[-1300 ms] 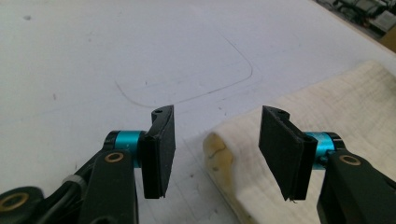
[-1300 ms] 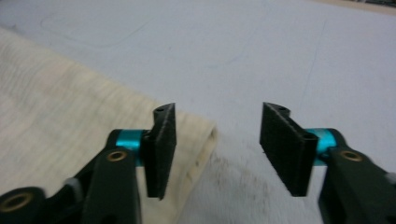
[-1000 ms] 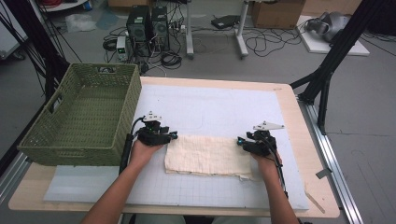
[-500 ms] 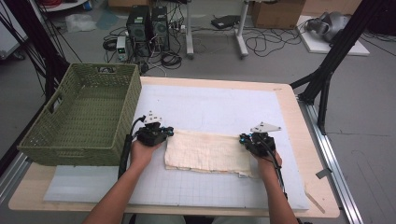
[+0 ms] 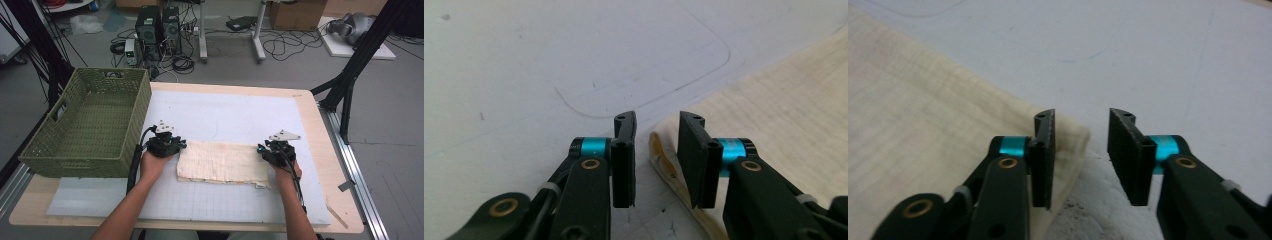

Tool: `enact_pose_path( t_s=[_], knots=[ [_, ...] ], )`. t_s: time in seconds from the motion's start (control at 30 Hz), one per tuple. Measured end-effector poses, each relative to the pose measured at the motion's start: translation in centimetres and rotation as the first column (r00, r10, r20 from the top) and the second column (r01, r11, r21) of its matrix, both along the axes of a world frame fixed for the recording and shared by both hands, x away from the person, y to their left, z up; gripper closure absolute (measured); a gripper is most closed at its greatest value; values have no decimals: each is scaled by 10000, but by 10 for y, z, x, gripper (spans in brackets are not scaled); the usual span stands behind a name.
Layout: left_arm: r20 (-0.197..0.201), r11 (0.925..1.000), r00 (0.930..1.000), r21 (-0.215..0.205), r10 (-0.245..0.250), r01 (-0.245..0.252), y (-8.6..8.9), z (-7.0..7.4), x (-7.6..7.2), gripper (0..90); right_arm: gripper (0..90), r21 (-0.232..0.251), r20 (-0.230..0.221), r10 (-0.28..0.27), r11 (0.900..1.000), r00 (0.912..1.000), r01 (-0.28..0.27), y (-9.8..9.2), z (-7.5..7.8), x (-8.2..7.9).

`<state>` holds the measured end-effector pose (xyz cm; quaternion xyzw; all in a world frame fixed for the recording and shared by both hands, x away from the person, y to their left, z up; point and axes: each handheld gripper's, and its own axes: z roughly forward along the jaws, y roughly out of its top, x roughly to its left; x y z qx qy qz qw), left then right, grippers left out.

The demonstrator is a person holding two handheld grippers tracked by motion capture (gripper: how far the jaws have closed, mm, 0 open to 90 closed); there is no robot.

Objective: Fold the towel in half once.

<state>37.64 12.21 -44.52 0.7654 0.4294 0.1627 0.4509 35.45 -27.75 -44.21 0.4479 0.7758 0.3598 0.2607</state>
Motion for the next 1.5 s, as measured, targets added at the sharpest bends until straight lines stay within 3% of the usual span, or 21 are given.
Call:
enact_pose_path(
  t_s=[0.07,0.17,0.3,0.53,0.6,0.87,1.0,1.1,1.3,1.5],
  knots=[
    [194,9993,9998,-365,-72,79,6,4,-3,596,490,139,251,-226,9997,9994,222,-4,5,-4],
    [378,9955,9993,-948,-14,50,13,10,-8,495,409,466,520,-315,9985,9981,291,-10,10,-10],
    [514,9884,9981,-1462,-336,408,16,16,-14,408,292,982,385,-324,9948,9987,285,-17,14,-18],
    [799,9705,9918,-2121,-997,1147,15,23,-26,248,115,1396,299,205,9899,9993,-245,-20,20,-37],
    [1078,9681,9872,-2092,-1175,1380,14,26,-30,195,115,1440,374,354,9887,9987,-405,-21,21,-43],
    [1604,9645,9795,-2136,-1219,1550,15,32,-40,195,114,1251,784,967,9865,9922,-1061,-21,29,-63],
    [1650,9661,9793,-2094,-1170,1507,17,28,-43,201,111,1119,875,1022,9874,9909,-1117,-22,28,-73],
    [1620,9656,9794,-2102,-1202,1533,18,26,-46,212,111,1286,907,1043,9849,9904,-1155,-26,25,-76],
    [1749,9662,9796,-2185,-991,1367,22,25,-52,217,111,1066,850,803,9903,9931,-892,-31,21,-74],
    [1793,9689,9787,-2064,-998,1366,23,23,-51,218,111,840,831,930,9914,9922,-999,-31,22,-74]
  ],
)
